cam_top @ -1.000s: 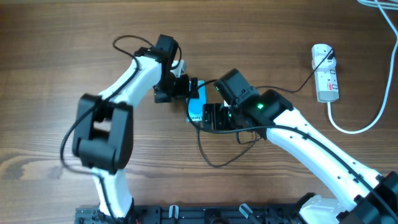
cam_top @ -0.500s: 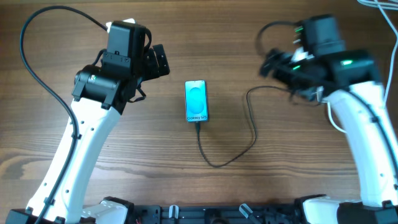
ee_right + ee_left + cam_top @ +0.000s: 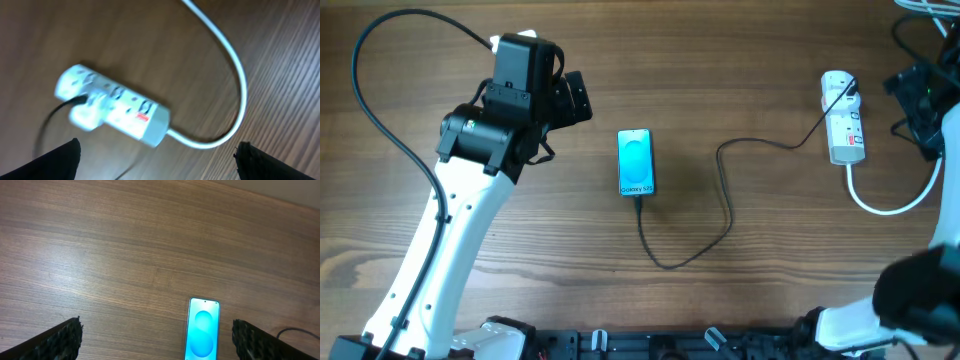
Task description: Plug charger to phone and switch on socket
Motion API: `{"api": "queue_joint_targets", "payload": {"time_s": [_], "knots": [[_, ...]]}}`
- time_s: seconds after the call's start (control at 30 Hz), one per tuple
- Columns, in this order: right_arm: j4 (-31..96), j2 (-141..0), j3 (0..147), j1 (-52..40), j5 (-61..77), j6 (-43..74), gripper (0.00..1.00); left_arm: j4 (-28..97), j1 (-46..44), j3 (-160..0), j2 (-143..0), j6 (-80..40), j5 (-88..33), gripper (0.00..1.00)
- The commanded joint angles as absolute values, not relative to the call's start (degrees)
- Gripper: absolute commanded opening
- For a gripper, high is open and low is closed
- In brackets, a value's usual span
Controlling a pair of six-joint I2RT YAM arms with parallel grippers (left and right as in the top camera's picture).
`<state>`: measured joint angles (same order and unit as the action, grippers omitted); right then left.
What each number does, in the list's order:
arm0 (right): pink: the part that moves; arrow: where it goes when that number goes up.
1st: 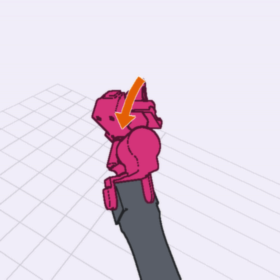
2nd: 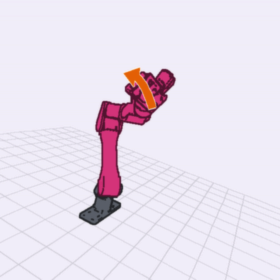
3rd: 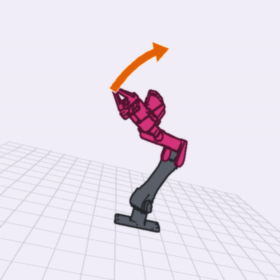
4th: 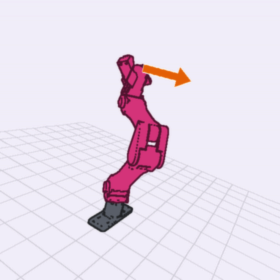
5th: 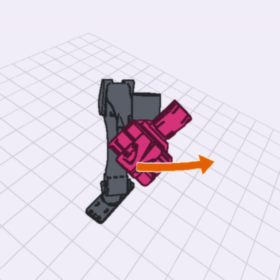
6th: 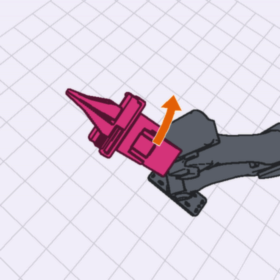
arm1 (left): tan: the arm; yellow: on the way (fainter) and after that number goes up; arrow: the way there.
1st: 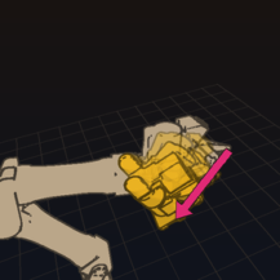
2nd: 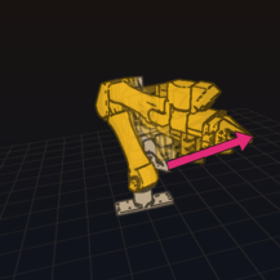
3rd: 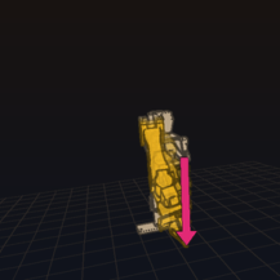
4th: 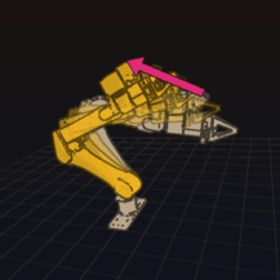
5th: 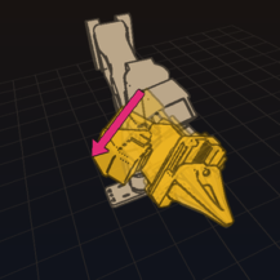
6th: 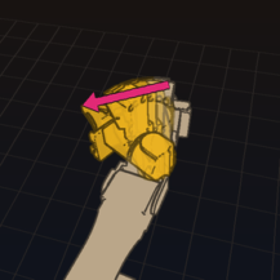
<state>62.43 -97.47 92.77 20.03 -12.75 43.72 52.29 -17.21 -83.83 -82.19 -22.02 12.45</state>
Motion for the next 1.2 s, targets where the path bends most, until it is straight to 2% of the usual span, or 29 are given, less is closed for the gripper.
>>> {"api": "queue_joint_targets", "payload": {"time_s": [0.0, 0.13, 0.4, 0.53, 1.17], "knots": [[58.7, -104.0, 93.3, 21.6, -15.4, 37.3, 1.0, 52.2, -17.1, -83.7, -82.6, -23.0, 13.6, 1.0], [53.5, -109.9, 93.3, 21.9, -9.1, 28.2, 1.0, 52.2, -17.1, -83.7, -82.6, -23.0, 13.6, 1.0], [49.6, -117.6, 93.3, 22.2, -8.7, 26.4, 1.0, 52.2, -17.1, -83.7, -82.6, -23.0, 13.6, 1.0], [48.0, -119.7, 93.3, 23.1, -5.4, 19.3, 1.0, 52.2, -17.1, -83.7, -82.6, -23.0, 13.6, 1.0], [45.6, -123.9, 93.3, 25.1, 0.1, 16.7, 1.0, 52.2, -17.1, -83.7, -82.6, -23.0, 13.6, 1.0]]}}
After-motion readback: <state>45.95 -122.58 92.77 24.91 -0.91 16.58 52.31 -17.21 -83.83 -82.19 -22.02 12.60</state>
